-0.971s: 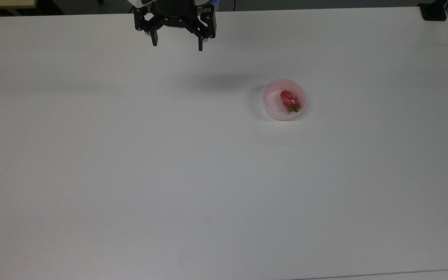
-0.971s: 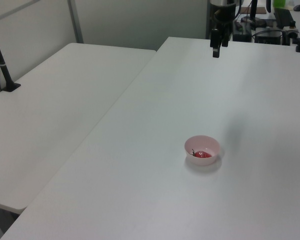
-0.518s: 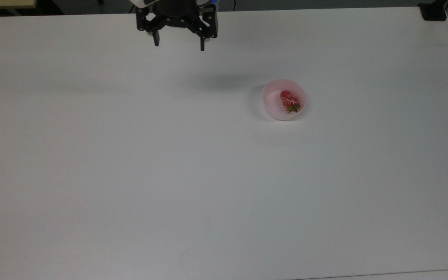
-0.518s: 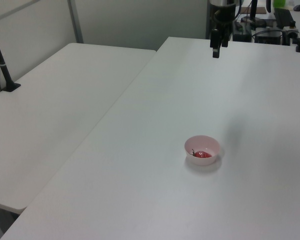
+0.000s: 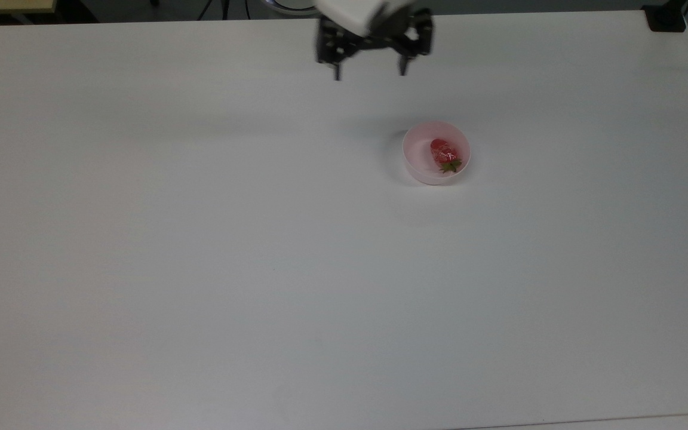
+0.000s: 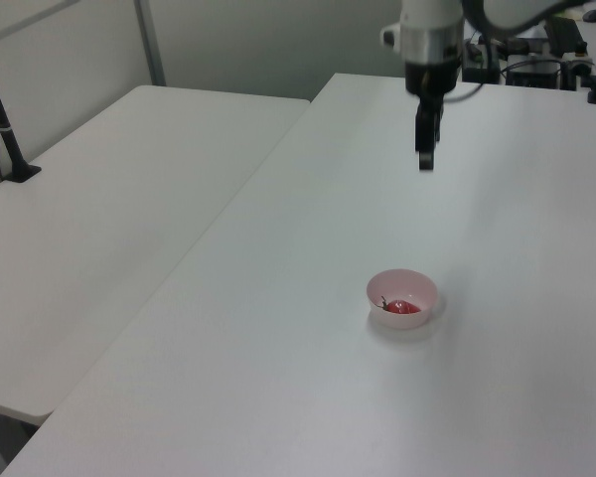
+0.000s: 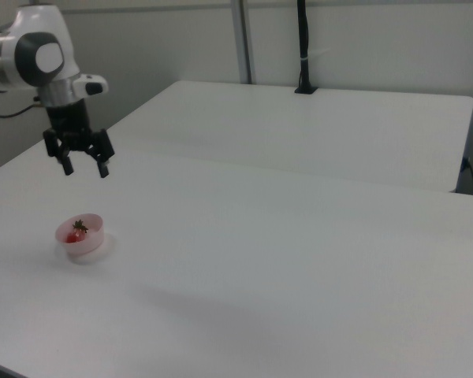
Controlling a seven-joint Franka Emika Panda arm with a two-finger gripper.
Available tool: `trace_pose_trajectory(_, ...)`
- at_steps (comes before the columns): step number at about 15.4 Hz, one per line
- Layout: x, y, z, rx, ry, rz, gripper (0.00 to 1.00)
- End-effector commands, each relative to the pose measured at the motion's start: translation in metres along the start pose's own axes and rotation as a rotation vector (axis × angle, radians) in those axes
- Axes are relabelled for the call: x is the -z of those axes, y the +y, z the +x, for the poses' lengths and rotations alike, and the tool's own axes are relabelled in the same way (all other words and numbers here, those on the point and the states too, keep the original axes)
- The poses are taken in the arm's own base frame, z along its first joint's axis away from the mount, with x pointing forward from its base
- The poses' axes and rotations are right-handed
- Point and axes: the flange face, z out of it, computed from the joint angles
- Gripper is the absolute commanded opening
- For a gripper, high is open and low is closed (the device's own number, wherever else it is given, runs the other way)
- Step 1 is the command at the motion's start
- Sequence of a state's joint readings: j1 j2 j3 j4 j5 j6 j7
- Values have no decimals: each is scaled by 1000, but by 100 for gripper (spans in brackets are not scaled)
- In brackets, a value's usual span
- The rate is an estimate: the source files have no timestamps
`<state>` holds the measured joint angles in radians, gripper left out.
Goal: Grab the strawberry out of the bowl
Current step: 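Move the open gripper over the pink bowl and lower it inside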
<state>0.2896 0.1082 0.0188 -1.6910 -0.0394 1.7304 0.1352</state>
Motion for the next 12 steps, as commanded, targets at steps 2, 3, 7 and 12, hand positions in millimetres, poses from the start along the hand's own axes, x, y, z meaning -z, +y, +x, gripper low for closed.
trace_pose_trajectory(2, -41, -57, 19, 30, -10, 81, 100)
trace_pose_trajectory(3, -58, -69, 25, 24, -15, 80, 100)
trace_pose_trajectory(7, -116, -106, 42, 41, -21, 66, 85)
trace_pose_trajectory(12, -151, -119, 46, 70, -34, 54, 72)
